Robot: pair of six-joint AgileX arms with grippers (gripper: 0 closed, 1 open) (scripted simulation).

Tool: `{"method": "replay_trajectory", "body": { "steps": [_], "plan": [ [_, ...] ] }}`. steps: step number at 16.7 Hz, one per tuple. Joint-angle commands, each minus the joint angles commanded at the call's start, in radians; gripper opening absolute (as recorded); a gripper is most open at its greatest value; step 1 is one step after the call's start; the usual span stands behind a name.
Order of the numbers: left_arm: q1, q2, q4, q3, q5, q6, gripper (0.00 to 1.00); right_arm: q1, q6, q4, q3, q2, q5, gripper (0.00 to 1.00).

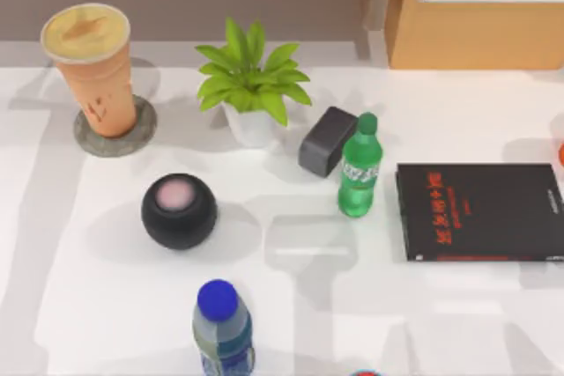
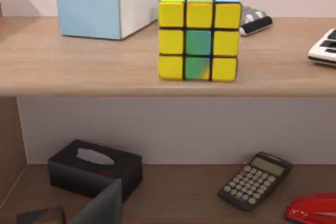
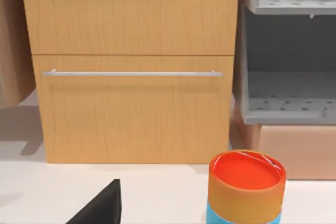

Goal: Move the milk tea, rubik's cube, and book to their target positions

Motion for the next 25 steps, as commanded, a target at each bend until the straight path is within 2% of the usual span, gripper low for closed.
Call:
{"method": "replay_trajectory", "body": {
  "steps": [7,12,15,22,25],
  "plan": [
    [0.008,-0.658,-0.035,-0.625,-0.013,-0.007,1.0,0.0,0.0,0.0,0.0,0.0,0.0,1.0],
    [0.01,-0.988,-0.049,-0.935,-0.018,-0.01,1.0,0.0,0.0,0.0,0.0,0.0,0.0,1.0],
    [0.009,-1.072,-0.052,-1.017,-0.018,-0.01,1.0,0.0,0.0,0.0,0.0,0.0,0.0,1.0],
    [0.009,-1.079,-0.052,-1.023,-0.018,-0.01,1.0,-0.004,0.0,0.006,0.01,0.01,-0.004,1.0],
    [0.009,-1.079,-0.052,-1.023,-0.018,-0.01,1.0,-0.043,0.0,0.055,0.098,0.103,-0.038,1.0]
  ]
}}
